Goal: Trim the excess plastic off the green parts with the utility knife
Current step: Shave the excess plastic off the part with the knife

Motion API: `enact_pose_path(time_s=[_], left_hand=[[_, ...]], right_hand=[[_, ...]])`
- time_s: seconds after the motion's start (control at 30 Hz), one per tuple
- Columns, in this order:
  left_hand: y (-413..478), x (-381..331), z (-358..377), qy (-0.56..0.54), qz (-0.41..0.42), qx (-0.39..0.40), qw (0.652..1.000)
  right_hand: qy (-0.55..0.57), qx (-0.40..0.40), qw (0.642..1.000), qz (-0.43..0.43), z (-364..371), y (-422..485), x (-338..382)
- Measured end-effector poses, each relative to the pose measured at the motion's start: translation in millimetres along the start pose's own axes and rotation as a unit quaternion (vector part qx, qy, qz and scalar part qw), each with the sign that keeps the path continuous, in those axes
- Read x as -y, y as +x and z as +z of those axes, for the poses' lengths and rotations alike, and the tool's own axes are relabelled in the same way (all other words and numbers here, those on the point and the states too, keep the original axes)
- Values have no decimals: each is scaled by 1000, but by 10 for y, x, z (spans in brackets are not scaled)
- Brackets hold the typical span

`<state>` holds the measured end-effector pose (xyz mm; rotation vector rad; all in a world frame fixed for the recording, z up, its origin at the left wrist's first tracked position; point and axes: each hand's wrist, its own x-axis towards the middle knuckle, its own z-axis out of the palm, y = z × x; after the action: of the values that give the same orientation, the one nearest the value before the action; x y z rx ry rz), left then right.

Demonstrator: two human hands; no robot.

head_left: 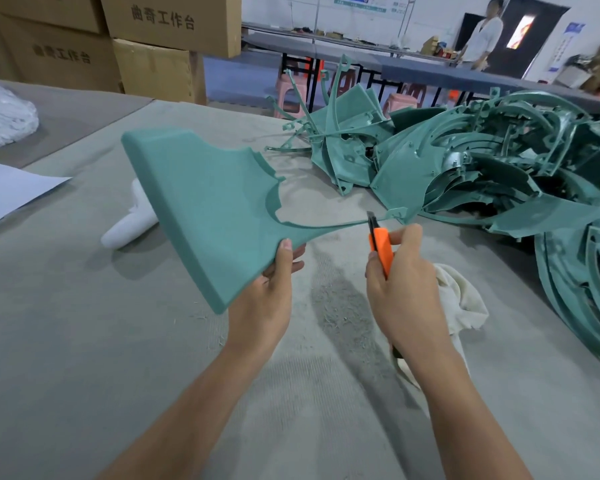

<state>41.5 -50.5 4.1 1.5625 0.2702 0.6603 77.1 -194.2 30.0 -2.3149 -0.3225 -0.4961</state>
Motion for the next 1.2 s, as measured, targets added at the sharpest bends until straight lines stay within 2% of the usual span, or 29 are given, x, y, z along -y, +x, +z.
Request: enact_pose_path(time_s=[0.33,0.53,0.83,0.9,0.97,1.1,1.2], left_hand=[[-23,47,9,47,-23,23,998],[-16,93,-5,63,-37,53,996],[-18,70,20,93,3,40,995],[-28,71,20,100,24,34,994],[-25,90,17,74,6,26,997],[38,54,-28,41,-6,-4,999],[33,42,-10,38,0,5,999]], right_hand=[[102,107,989,-19,120,-125,184],[145,117,981,-55,182,-179,276],[238,152,959,-26,145,-193,346],[239,154,958,-27,141,-201,354],[226,133,965,-18,106,-168,310],[120,71,990,31,-37,0,65],[55,51,996,53,-86,71,-81]])
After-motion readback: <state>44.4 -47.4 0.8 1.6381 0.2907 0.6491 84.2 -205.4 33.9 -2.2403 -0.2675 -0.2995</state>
